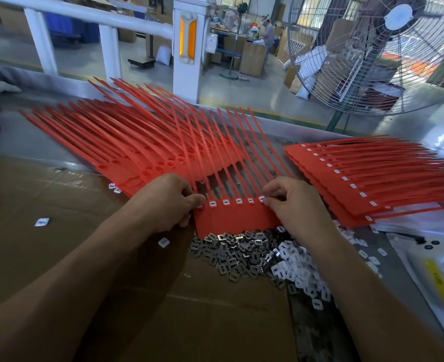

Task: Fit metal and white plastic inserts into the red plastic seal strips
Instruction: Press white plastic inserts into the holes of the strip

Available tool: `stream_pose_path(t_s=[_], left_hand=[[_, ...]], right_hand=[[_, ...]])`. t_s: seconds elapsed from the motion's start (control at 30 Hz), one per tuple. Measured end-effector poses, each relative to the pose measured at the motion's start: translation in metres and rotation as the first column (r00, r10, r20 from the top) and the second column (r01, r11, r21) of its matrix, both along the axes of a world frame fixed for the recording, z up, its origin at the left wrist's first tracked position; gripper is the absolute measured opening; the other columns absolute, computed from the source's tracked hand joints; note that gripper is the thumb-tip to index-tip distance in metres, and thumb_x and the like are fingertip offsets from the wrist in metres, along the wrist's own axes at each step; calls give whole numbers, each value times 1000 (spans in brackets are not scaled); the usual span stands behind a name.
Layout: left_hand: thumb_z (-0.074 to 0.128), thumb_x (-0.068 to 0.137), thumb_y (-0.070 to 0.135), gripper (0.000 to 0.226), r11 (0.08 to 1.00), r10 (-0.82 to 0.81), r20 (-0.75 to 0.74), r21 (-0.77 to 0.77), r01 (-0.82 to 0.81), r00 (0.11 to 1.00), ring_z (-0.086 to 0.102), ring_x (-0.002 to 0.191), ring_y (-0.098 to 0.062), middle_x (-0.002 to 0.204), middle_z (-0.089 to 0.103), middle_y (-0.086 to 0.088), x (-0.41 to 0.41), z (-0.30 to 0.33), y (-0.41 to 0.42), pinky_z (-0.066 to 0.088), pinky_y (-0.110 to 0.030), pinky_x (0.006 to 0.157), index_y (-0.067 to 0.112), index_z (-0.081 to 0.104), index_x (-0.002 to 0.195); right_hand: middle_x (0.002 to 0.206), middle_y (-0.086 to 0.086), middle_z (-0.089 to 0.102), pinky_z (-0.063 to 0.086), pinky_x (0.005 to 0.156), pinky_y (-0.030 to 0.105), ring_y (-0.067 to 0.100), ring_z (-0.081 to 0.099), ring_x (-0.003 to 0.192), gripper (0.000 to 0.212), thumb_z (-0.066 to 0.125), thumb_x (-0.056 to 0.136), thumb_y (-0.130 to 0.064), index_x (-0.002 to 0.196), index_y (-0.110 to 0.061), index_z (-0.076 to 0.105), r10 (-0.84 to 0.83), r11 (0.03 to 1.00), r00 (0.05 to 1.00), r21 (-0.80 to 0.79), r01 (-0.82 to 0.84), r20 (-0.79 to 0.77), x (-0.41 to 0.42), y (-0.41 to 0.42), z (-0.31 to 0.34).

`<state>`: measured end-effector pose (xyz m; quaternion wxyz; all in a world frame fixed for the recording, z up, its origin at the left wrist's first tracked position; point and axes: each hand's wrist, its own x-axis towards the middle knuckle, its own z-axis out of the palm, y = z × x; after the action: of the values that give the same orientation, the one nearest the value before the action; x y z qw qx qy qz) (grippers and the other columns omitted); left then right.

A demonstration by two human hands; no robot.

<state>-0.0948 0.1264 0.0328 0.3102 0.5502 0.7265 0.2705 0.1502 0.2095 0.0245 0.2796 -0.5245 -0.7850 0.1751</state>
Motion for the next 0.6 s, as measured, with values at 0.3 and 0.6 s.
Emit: stream_pose_path(t_s=[0.3,0.6], left_hand=[[62,98,42,27,1000,5,6,-1,-5,1000,46,34,-7,50,64,2,0,1,0,35,-19,35,18,68,86],[62,98,43,27,1000,2,-13,7,-2,1000,48,33,-4,50,65,4,0,-2,1,35,-17,34,20,68,86]], right_hand=[[116,1,66,50,100,34,17,63,108,27,61,101,-9,121,-18,77,61,997,971,24,-69,232,1,-15,9],[104,-6,59,44,82,30,14,57,95,28,55,103,-14,116,-25,77,40,996,944,65,-64,328,0,-12,7]])
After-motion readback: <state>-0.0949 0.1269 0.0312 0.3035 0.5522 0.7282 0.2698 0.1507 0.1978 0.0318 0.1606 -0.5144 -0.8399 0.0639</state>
